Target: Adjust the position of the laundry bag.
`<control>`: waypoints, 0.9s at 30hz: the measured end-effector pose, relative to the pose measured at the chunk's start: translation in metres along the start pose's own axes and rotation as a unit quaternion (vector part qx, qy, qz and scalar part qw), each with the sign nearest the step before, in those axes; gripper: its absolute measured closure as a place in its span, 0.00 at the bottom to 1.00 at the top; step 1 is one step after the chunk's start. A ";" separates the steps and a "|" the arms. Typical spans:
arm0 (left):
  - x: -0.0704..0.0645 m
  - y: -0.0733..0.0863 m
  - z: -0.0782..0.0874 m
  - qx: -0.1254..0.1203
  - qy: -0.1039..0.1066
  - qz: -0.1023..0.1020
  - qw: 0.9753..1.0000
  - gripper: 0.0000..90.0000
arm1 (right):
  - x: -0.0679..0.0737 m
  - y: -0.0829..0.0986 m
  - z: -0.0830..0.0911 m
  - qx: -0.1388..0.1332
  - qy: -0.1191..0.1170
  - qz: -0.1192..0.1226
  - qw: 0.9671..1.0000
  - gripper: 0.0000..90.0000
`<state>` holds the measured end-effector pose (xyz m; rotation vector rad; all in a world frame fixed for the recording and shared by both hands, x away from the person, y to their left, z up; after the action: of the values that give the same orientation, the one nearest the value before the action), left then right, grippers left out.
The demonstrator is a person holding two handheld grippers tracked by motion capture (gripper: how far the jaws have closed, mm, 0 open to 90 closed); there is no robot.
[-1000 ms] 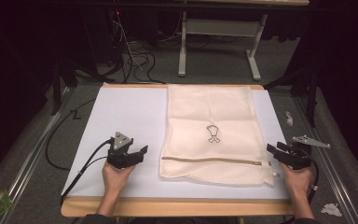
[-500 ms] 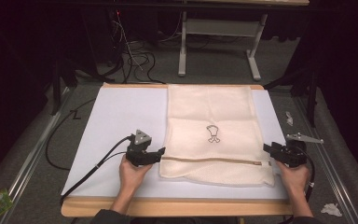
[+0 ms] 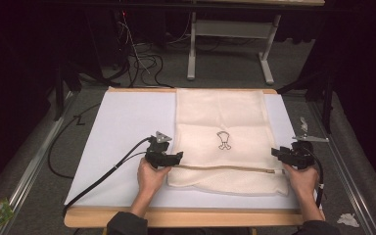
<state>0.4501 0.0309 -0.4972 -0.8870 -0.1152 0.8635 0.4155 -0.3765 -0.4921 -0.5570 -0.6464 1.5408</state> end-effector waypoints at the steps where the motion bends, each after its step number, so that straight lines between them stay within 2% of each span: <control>1: 0.001 -0.001 -0.001 0.001 0.001 0.005 1.000 0.37 | 0.000 0.000 -0.001 0.006 0.001 0.000 1.000 0.63; 2: 0.004 -0.002 -0.003 0.001 -0.001 0.013 1.000 0.37 | 0.001 -0.001 -0.004 0.018 0.007 0.001 1.000 0.62; 5: 0.006 -0.002 -0.006 0.003 -0.003 0.019 1.000 0.38 | 0.001 -0.002 -0.006 0.026 0.009 0.002 1.000 0.62; 6: 0.008 -0.001 -0.009 0.007 -0.004 0.026 1.000 0.38 | 0.001 -0.001 -0.008 0.037 0.011 -0.002 0.999 0.61; 11: 0.009 0.001 -0.013 0.014 -0.008 0.028 0.999 0.40 | -0.001 -0.002 -0.011 0.049 0.011 -0.003 0.999 0.59; 14: 0.010 0.004 -0.017 0.027 -0.015 0.029 0.999 0.41 | 0.000 -0.002 -0.013 0.058 0.005 -0.006 0.998 0.61; 18: 0.009 0.003 -0.021 0.026 -0.017 0.034 0.999 0.43 | 0.001 -0.001 -0.013 0.069 0.000 -0.007 0.998 0.65; 21: 0.007 0.001 -0.022 0.036 -0.019 0.024 0.999 0.50 | -0.003 0.002 -0.016 0.083 0.017 0.000 0.996 0.66; 22: 0.006 0.001 -0.022 0.043 -0.021 0.017 0.999 0.55 | -0.005 0.003 -0.017 0.085 0.016 -0.002 0.996 0.67; 24: 0.005 0.001 -0.023 0.045 -0.022 0.016 0.999 0.59 | -0.007 0.003 -0.016 0.085 0.009 -0.004 0.996 0.69; 26: 0.005 0.001 -0.023 0.047 -0.022 0.014 0.999 0.63 | -0.006 0.004 -0.016 0.087 0.013 0.005 0.996 0.70; 27: 0.005 0.001 -0.022 0.050 -0.023 0.013 0.998 0.69 | -0.003 0.004 -0.016 0.087 0.021 0.019 0.996 0.75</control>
<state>0.4628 0.0208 -0.5136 -0.7766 -0.0992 0.9058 0.4237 -0.3786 -0.5066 -0.4702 -0.4664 1.5983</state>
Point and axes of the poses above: each handheld gripper's, and its own axes: z roughly backward along the jaws, y roughly out of its underside, x roughly to its left, the point moved 6 cm from there along -z, roughly forward along the jaws, and after that the axes turned 10 degrees about y, right-handed, at the moved point
